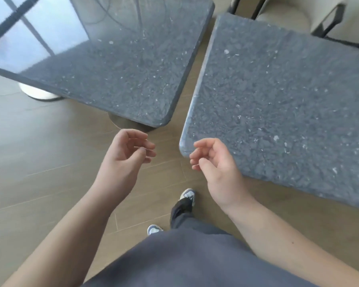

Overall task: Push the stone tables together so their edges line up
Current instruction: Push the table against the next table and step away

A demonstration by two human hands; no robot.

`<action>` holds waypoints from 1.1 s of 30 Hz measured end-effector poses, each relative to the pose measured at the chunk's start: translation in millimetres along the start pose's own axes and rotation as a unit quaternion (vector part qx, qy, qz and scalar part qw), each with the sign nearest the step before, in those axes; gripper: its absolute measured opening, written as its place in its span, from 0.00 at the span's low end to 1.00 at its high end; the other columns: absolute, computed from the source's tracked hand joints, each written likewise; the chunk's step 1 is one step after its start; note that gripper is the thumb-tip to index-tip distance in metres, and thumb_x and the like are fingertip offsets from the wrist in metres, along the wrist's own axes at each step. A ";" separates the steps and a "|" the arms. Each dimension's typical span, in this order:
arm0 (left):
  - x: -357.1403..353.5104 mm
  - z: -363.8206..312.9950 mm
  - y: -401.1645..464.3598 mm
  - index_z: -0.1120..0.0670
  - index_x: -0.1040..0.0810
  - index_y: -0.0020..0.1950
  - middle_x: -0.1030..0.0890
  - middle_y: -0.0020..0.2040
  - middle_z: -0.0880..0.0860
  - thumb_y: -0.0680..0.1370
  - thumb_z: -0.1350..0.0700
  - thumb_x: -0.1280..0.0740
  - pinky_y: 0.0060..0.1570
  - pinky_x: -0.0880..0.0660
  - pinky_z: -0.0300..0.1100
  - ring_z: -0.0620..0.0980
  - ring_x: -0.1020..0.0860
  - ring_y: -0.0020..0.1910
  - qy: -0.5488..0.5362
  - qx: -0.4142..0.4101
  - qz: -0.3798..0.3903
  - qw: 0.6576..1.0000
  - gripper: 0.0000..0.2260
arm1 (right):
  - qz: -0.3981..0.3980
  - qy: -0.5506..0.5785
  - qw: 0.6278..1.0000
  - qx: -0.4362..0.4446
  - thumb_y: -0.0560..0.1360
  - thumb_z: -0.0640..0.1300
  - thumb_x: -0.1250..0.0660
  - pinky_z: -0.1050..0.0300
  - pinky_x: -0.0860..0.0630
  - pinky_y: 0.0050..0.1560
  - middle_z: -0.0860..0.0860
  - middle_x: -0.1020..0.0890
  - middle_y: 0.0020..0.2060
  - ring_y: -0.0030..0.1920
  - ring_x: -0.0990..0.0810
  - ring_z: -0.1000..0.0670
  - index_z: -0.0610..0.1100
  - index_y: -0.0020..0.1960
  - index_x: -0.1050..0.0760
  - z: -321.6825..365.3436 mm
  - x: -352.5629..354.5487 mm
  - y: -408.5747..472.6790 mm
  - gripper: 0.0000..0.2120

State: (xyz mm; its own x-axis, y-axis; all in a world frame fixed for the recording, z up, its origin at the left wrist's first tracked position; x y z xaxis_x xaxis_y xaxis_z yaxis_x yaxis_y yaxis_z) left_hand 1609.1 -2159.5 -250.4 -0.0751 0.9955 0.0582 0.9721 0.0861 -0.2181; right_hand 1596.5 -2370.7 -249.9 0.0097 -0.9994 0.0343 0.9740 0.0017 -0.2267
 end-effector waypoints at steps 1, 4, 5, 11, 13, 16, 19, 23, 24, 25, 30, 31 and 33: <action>-11.5 -2.4 10.5 0.53 0.25 0.55 0.17 0.44 0.47 0.78 0.67 0.40 0.51 0.20 0.49 0.51 0.16 0.45 0.012 -0.002 0.019 1.000 0.12 | -0.011 0.003 1.000 -0.001 0.77 0.27 0.44 0.56 0.22 0.51 0.54 0.20 0.41 0.44 0.20 0.53 0.45 0.55 0.26 -3.0 7.8 4.5 0.17; -44.0 -1.8 42.7 0.53 0.25 0.55 0.16 0.44 0.48 0.77 0.66 0.39 0.49 0.18 0.45 0.51 0.16 0.45 0.045 0.005 0.055 0.997 0.11 | -0.039 0.011 0.999 -0.015 0.73 0.35 0.42 0.53 0.21 0.51 0.56 0.19 0.40 0.44 0.20 0.53 0.48 0.53 0.25 -20.8 32.4 22.0 0.14; -54.1 3.1 52.7 0.53 0.25 0.54 0.16 0.44 0.48 0.79 0.68 0.40 0.48 0.18 0.45 0.50 0.16 0.45 0.056 0.017 0.059 0.997 0.12 | -0.046 0.014 0.999 -0.025 0.72 0.36 0.42 0.52 0.21 0.52 0.56 0.19 0.40 0.44 0.20 0.52 0.48 0.53 0.25 -29.8 40.0 29.1 0.14; -85.6 77.7 94.1 0.55 0.26 0.55 0.18 0.47 0.54 0.80 0.71 0.42 0.47 0.20 0.47 0.47 0.17 0.40 0.118 0.191 0.060 0.973 0.13 | -0.088 0.011 0.988 -0.128 0.75 0.30 0.43 0.49 0.21 0.53 0.52 0.19 0.42 0.43 0.20 0.53 0.49 0.53 0.25 -99.7 67.3 66.9 0.17; -90.3 106.8 104.1 0.56 0.27 0.55 0.18 0.49 0.56 0.80 0.70 0.41 0.45 0.21 0.46 0.48 0.17 0.40 0.145 0.252 0.075 0.954 0.11 | -0.117 0.026 0.976 -0.184 0.76 0.28 0.45 0.53 0.21 0.50 0.51 0.20 0.41 0.41 0.21 0.53 0.47 0.52 0.25 -124.7 72.7 74.3 0.18; -95.8 150.8 115.8 0.60 0.29 0.59 0.21 0.51 0.60 0.82 0.68 0.39 0.40 0.22 0.44 0.52 0.20 0.41 0.147 0.358 0.082 0.918 0.08 | -0.151 0.082 0.942 -0.289 0.76 0.27 0.45 0.60 0.22 0.42 0.49 0.20 0.40 0.39 0.22 0.53 0.44 0.50 0.25 -165.8 72.5 73.4 0.17; -106.2 192.6 127.3 0.63 0.29 0.64 0.22 0.53 0.61 0.84 0.67 0.40 0.53 0.22 0.47 0.56 0.20 0.48 0.049 0.447 0.070 0.891 0.09 | -0.180 0.169 0.878 -0.411 0.78 0.31 0.42 0.58 0.22 0.40 0.46 0.19 0.44 0.41 0.20 0.51 0.43 0.51 0.23 -207.8 65.4 69.0 0.12; -127.1 232.0 137.9 0.64 0.30 0.74 0.27 0.72 0.62 0.84 0.59 0.36 0.72 0.31 0.46 0.57 0.26 0.70 -0.057 0.532 0.082 0.841 0.19 | -0.219 0.322 0.773 -0.501 0.80 0.46 0.31 0.53 0.20 0.45 0.42 0.23 0.51 0.49 0.20 0.44 0.38 0.63 0.25 -253.0 43.0 71.7 0.16; -133.9 238.0 139.7 0.63 0.33 0.77 0.29 0.75 0.61 0.84 0.56 0.35 0.74 0.33 0.46 0.57 0.29 0.74 -0.075 0.543 0.101 0.830 0.23 | -0.234 0.364 0.748 -0.504 0.79 0.49 0.29 0.52 0.19 0.48 0.42 0.24 0.53 0.51 0.20 0.44 0.38 0.65 0.26 -259.0 35.7 75.1 0.20; -141.2 242.1 141.9 0.61 0.34 0.78 0.28 0.76 0.60 0.84 0.52 0.35 0.73 0.32 0.46 0.56 0.28 0.74 -0.092 0.546 0.123 0.823 0.25 | -0.254 0.400 0.728 -0.495 0.78 0.52 0.28 0.51 0.19 0.51 0.43 0.23 0.54 0.53 0.20 0.44 0.40 0.65 0.26 -262.9 29.3 81.2 0.22; -170.8 264.7 143.3 0.61 0.28 0.74 0.21 0.68 0.62 0.85 0.48 0.37 0.76 0.37 0.53 0.59 0.26 0.72 -0.258 0.561 0.113 0.778 0.22 | -0.373 0.553 0.642 -0.377 0.79 0.55 0.32 0.49 0.19 0.52 0.41 0.16 0.59 0.56 0.16 0.43 0.42 0.68 0.25 -269.6 8.1 125.1 0.23; -172.9 268.6 139.3 0.62 0.24 0.70 0.21 0.68 0.63 0.84 0.46 0.36 0.76 0.37 0.52 0.59 0.24 0.70 -0.281 0.578 0.098 0.759 0.22 | -0.381 0.572 0.630 -0.362 0.79 0.55 0.32 0.49 0.18 0.45 0.40 0.15 0.56 0.52 0.14 0.42 0.42 0.68 0.25 -268.9 4.6 131.4 0.23; -176.3 270.6 134.7 0.64 0.15 0.58 0.17 0.62 0.63 0.83 0.43 0.35 0.70 0.33 0.50 0.59 0.17 0.60 -0.308 0.597 0.083 0.736 0.24 | -0.394 0.587 0.619 -0.342 0.79 0.55 0.32 0.49 0.17 0.38 0.40 0.13 0.50 0.46 0.12 0.41 0.41 0.66 0.24 -269.2 1.5 137.7 0.22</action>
State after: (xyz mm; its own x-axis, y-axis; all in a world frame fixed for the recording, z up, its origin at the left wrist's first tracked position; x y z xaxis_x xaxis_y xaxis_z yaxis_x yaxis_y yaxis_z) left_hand 1693.2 -2312.5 -553.7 -0.4222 0.7936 -0.4381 0.1182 -0.4310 -0.8946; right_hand 1669.7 -2381.6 -543.1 -0.9698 -0.0186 -0.2433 0.2438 -0.1160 -0.9629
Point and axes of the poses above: each hand's wrist, its own y-axis towards the middle knuckle, its own x-axis out of the back of the hand, z = x × y, the point moved 6 cm from there along y, towards the middle knuckle
